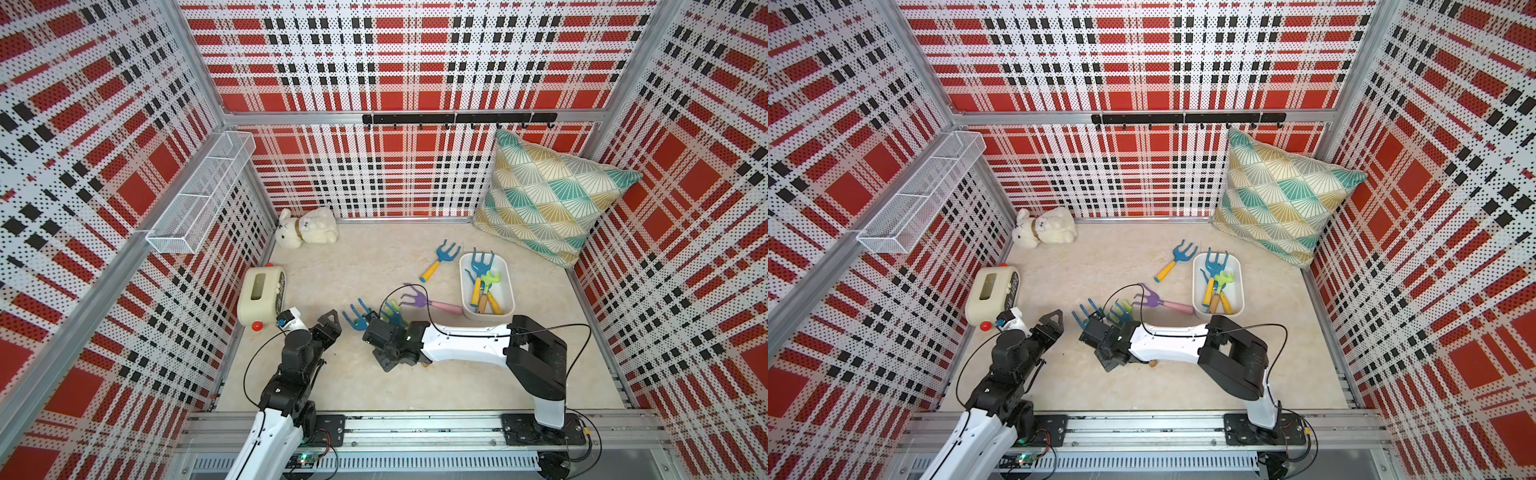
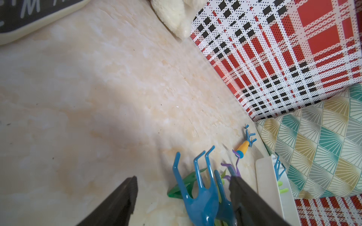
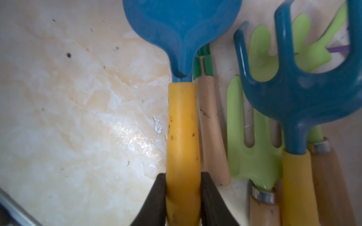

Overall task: Put the rake into the storage box
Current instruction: Pick up the rake at the center of the board, then place the rake in the storage box.

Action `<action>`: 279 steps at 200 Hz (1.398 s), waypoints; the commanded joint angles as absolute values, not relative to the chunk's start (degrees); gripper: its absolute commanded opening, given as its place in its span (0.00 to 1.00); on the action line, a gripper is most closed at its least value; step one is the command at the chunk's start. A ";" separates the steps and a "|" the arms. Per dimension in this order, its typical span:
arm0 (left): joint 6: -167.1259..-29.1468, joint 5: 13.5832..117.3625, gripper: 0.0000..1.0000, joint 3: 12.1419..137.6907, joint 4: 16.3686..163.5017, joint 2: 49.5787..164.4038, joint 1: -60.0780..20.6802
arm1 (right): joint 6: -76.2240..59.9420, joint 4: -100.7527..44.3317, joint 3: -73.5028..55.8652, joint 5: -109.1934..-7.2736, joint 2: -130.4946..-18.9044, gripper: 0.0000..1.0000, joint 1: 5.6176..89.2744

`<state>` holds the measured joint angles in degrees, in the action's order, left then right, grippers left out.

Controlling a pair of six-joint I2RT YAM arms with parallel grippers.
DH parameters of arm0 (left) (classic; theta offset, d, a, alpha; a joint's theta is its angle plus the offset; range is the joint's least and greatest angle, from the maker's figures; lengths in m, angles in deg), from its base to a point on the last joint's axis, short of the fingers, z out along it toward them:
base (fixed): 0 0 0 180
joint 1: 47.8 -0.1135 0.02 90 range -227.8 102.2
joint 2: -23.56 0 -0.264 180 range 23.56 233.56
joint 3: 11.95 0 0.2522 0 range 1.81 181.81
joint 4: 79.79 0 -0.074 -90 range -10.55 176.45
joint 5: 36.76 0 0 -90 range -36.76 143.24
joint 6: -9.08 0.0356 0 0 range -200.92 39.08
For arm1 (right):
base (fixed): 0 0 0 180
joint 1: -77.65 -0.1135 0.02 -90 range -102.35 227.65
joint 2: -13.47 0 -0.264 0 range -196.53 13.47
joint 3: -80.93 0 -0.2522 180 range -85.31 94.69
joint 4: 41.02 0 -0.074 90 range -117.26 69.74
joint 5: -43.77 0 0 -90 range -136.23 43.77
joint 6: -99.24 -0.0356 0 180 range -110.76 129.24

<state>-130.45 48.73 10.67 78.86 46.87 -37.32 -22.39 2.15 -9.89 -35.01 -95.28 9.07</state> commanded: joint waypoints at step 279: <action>-134.97 32.18 0.87 15.63 83.93 62.29 -13.14 | -14.31 -1.90 -29.43 -41.68 -75.01 0.22 57.74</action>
